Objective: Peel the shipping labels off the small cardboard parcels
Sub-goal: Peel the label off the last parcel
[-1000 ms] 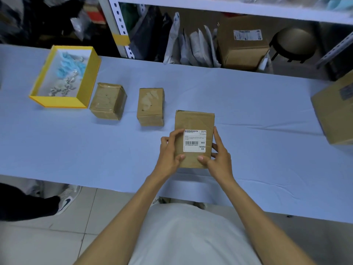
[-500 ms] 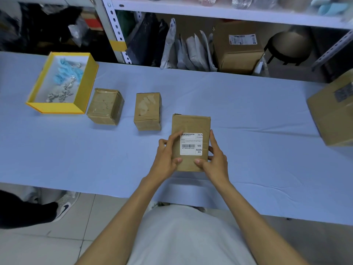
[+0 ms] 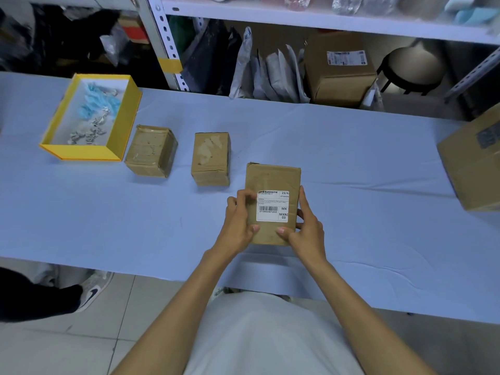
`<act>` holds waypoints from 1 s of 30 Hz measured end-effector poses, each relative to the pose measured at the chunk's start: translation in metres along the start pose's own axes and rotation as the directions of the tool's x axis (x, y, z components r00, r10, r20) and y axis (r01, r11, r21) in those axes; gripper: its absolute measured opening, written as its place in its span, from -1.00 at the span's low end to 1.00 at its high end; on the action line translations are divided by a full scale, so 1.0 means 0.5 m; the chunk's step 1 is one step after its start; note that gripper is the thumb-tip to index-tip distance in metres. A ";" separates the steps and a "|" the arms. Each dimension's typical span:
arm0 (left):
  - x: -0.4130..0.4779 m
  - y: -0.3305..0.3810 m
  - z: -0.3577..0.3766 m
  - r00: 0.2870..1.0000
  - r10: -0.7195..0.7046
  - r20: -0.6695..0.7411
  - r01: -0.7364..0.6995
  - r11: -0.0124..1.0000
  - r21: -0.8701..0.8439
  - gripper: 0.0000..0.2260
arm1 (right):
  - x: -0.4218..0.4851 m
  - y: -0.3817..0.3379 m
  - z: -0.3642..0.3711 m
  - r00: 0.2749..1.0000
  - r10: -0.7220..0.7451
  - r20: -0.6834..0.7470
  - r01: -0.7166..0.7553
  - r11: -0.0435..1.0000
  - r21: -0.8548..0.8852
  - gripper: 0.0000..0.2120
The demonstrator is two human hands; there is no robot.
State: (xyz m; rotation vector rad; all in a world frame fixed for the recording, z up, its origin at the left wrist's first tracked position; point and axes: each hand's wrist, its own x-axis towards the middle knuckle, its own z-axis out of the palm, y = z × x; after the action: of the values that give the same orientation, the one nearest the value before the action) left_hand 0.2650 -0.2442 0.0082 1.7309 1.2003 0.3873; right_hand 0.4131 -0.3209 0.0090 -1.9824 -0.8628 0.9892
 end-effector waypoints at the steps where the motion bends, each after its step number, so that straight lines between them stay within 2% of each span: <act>1: -0.003 -0.001 0.000 1.000 0.003 -0.007 -0.004 1.000 -0.013 -0.34 | 0.000 0.001 0.000 1.000 -0.001 -0.002 0.001 1.000 0.000 0.02; 4: -0.014 0.000 0.004 1.000 0.004 -0.028 -0.005 1.000 -0.025 -0.22 | 0.002 0.002 0.001 1.000 0.001 -0.005 -0.001 1.000 0.002 0.02; 15: -0.017 0.009 0.024 0.994 -0.021 -0.109 0.018 1.000 -0.024 -0.29 | 0.008 0.006 0.002 1.000 -0.011 -0.012 0.011 1.000 -0.012 0.04; 17: -0.008 0.021 0.024 0.985 0.002 -0.170 0.001 1.000 0.016 -0.38 | 0.009 0.006 0.002 1.000 -0.011 -0.006 0.011 1.000 -0.018 0.04; 21: 0.022 0.031 0.024 0.952 0.034 -0.304 -0.031 0.999 0.014 -0.73 | 0.009 0.009 0.003 1.000 -0.011 0.001 0.011 1.000 -0.012 0.04; 24: 0.038 0.038 0.026 0.911 0.020 -0.413 -0.008 1.000 0.029 -0.91 | 0.009 0.012 0.003 1.000 -0.023 -0.001 0.023 1.000 -0.015 0.04; 27: 0.051 0.043 0.028 0.890 -0.002 -0.456 0.032 0.998 0.058 -0.89 | 0.009 0.016 0.004 1.000 -0.020 -0.004 0.020 0.999 -0.029 0.05; 30: 0.054 0.048 0.030 0.922 -0.014 -0.388 0.027 0.999 0.030 -0.89 | 0.011 0.017 0.009 1.000 -0.017 -0.018 0.016 0.998 -0.058 0.07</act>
State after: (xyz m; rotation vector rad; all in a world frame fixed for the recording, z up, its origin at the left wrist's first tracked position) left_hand 0.3011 -0.2306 0.0144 1.7177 1.5118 0.7268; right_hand 0.4139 -0.3193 -0.0019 -2.0269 -0.9052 0.9452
